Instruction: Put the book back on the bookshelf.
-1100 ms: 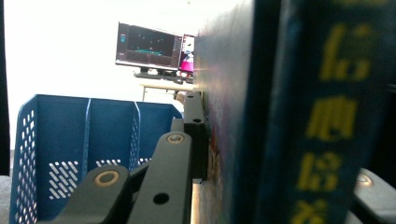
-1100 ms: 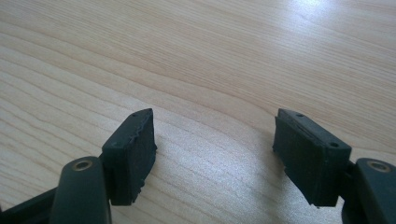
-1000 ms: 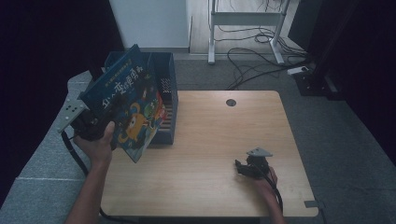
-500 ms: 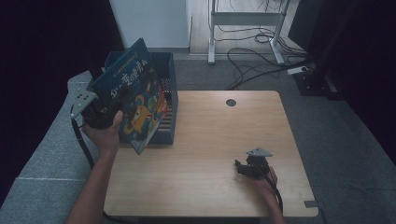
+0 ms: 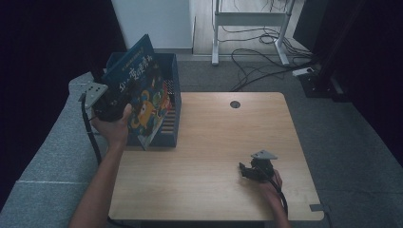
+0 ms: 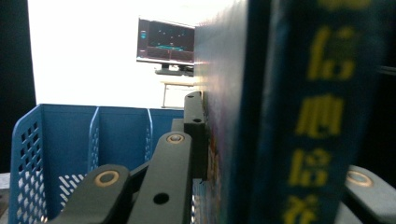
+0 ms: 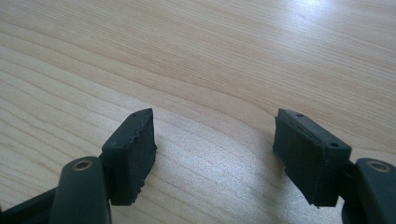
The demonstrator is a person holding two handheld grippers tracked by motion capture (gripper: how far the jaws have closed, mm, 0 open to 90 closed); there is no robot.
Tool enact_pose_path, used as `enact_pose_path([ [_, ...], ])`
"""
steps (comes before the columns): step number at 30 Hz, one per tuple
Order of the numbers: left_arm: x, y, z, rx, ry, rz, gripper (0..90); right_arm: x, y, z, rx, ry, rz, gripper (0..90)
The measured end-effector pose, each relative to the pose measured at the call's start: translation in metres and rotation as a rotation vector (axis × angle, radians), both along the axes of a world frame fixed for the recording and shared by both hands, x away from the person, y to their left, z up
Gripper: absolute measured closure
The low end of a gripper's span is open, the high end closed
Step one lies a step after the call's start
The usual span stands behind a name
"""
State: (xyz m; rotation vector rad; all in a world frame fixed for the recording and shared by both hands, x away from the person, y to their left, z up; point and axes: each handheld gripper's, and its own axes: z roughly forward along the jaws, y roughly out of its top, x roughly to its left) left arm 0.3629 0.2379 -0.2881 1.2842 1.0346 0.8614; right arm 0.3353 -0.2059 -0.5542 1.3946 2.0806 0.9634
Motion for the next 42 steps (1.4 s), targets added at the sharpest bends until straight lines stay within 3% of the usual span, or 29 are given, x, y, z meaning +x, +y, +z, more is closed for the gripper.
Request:
enact_pose_path([
  [22,0.044,-0.019,-0.006,0.03,0.0,0.058,81.8,0.0,0.0,0.0,-0.001,-0.001,-0.002,28.7],
  [36,0.069,-0.031,-0.019,0.051,0.002,0.113,81.8,0.0,0.0,0.0,-0.001,-0.003,-0.008,28.7],
  [42,0.077,-0.036,-0.025,0.087,-0.009,0.134,81.8,-0.001,0.0,0.0,-0.002,-0.002,-0.008,28.7],
])
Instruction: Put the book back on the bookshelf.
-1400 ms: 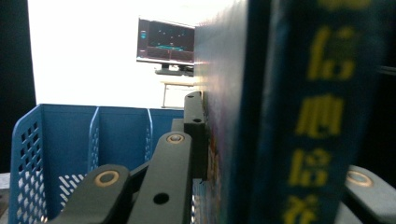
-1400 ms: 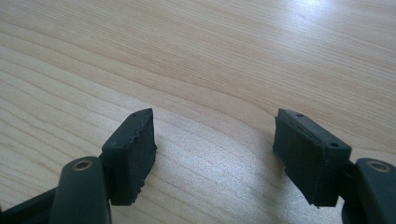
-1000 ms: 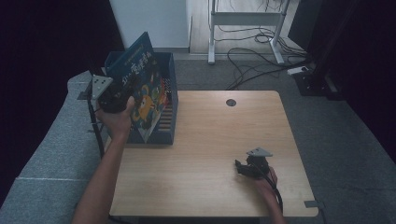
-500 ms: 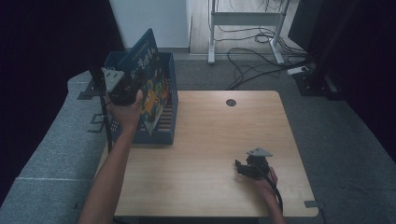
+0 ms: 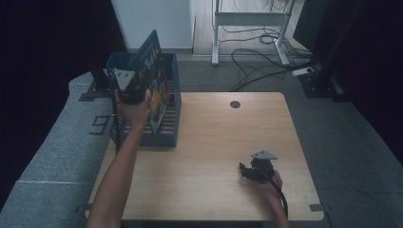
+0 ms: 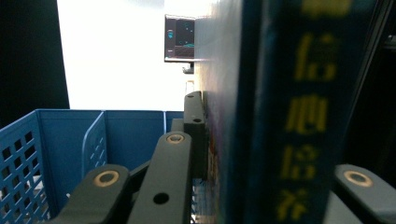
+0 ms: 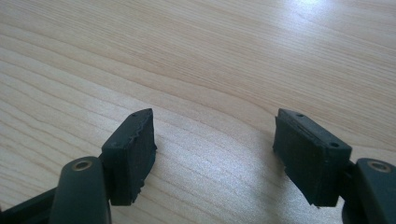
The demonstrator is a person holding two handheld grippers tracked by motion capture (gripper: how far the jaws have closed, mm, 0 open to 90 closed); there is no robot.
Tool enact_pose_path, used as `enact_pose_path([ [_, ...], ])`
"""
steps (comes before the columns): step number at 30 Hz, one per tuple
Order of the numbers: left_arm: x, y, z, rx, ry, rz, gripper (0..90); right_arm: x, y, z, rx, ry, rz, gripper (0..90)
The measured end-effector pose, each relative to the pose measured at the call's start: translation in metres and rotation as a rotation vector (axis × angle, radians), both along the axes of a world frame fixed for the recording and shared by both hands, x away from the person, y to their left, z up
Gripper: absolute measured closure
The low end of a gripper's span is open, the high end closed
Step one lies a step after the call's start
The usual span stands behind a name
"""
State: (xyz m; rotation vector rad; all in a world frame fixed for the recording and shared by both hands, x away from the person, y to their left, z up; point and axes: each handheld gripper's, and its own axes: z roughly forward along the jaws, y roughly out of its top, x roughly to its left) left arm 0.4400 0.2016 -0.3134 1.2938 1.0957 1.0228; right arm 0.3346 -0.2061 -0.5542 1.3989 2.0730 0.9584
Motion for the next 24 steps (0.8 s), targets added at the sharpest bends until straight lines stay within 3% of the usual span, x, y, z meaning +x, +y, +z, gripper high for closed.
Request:
enact_pose_path([
  [11,0.014,-0.011,-0.018,-0.001,0.003,0.004,81.8,0.0,0.0,0.0,0.001,-0.001,-0.004,28.8],
  [20,0.017,-0.017,-0.021,-0.021,-0.029,0.009,81.9,-0.001,0.0,0.0,0.002,0.0,-0.005,28.9],
  [24,0.018,-0.022,-0.024,0.001,-0.036,0.011,81.9,-0.001,0.0,0.0,0.002,0.0,-0.006,28.9],
])
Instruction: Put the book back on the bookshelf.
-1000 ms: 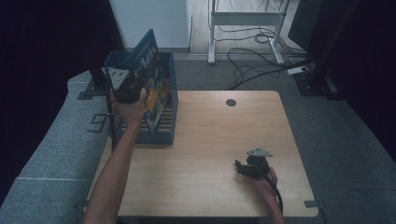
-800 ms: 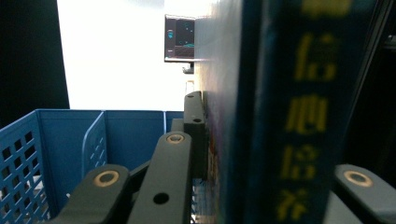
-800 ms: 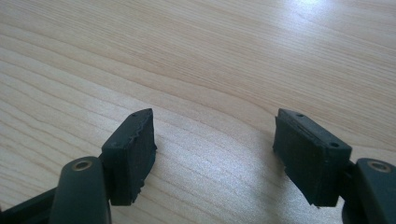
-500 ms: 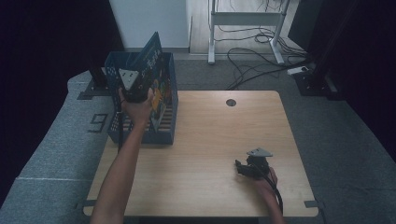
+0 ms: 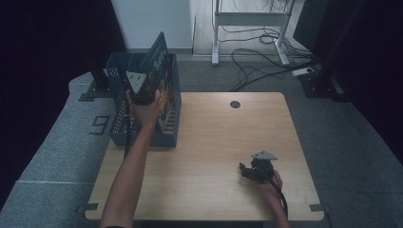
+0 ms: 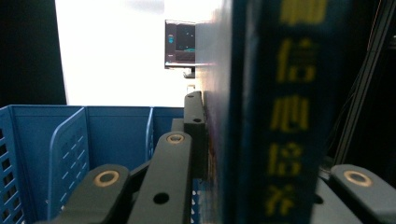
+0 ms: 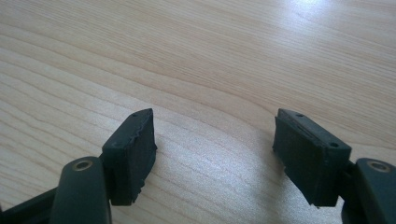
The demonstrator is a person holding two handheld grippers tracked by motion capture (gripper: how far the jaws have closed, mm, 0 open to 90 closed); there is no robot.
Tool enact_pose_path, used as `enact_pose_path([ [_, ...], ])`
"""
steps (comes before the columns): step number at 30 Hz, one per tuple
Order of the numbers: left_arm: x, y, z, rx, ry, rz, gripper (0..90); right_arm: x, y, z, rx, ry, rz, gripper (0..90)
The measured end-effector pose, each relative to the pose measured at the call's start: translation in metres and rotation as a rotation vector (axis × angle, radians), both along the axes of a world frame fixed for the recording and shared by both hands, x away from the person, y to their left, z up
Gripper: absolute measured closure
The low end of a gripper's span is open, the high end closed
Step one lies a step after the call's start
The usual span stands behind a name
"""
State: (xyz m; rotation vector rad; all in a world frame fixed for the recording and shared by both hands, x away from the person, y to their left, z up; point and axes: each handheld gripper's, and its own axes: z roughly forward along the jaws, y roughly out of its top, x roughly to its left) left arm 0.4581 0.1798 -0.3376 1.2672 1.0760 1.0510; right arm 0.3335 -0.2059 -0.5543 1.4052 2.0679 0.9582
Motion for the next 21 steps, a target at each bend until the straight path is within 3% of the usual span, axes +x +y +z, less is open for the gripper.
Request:
enact_pose_path([
  [9,0.003,-0.007,-0.019,-0.01,0.014,-0.003,81.8,0.0,0.0,0.0,0.0,-0.001,0.0,29.0],
  [15,0.008,-0.009,-0.035,0.005,0.051,-0.003,81.6,0.0,0.0,0.0,0.0,-0.002,0.0,29.0],
  [20,0.01,-0.012,-0.055,0.017,0.11,-0.014,81.3,0.0,0.0,0.0,0.0,0.0,0.0,29.0],
  [21,0.009,-0.013,-0.059,0.021,0.104,-0.018,81.1,0.0,0.0,0.0,0.0,-0.001,0.0,28.9],
])
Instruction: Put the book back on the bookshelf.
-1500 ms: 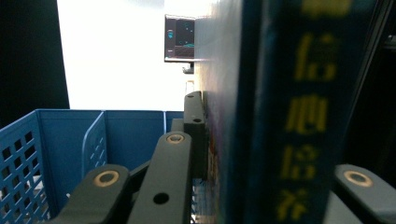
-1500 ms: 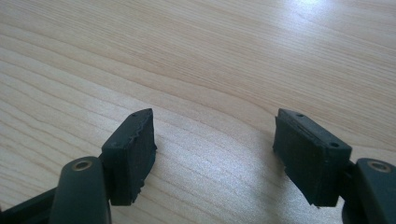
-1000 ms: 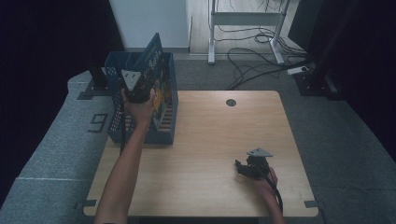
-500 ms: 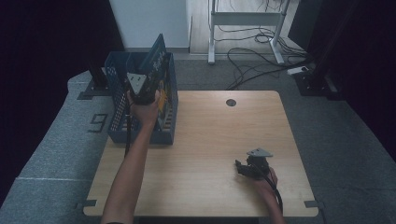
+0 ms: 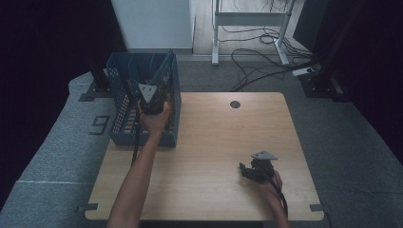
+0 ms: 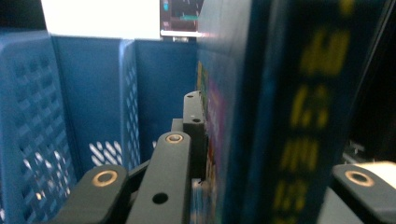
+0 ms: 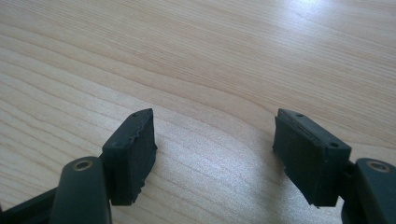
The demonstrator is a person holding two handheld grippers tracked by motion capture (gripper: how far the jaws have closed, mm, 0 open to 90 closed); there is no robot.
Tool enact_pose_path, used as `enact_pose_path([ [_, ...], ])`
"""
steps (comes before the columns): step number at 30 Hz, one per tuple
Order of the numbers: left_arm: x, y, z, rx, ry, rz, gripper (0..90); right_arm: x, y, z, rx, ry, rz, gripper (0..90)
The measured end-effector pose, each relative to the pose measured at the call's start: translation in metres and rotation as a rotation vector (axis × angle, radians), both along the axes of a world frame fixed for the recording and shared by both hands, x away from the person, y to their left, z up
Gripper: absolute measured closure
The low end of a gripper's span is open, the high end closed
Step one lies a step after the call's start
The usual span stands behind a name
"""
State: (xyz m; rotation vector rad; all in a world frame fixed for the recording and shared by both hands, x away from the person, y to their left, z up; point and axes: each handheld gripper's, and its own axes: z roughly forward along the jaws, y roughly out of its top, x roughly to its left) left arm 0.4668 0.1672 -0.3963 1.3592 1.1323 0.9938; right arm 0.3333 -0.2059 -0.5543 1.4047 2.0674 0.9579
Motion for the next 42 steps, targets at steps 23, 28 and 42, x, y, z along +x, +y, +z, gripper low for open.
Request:
enact_pose_path([
  [23,-0.014,0.001,-0.011,0.037,0.059,-0.08,64.1,-0.001,0.0,0.0,0.0,0.0,-0.003,29.2],
  [28,-0.015,-0.001,-0.011,0.041,0.065,-0.099,57.2,-0.001,0.0,0.0,0.0,0.0,-0.004,29.2],
  [42,-0.02,0.004,-0.006,0.047,0.095,-0.14,37.3,-0.001,0.0,0.0,0.001,0.0,-0.005,29.2],
])
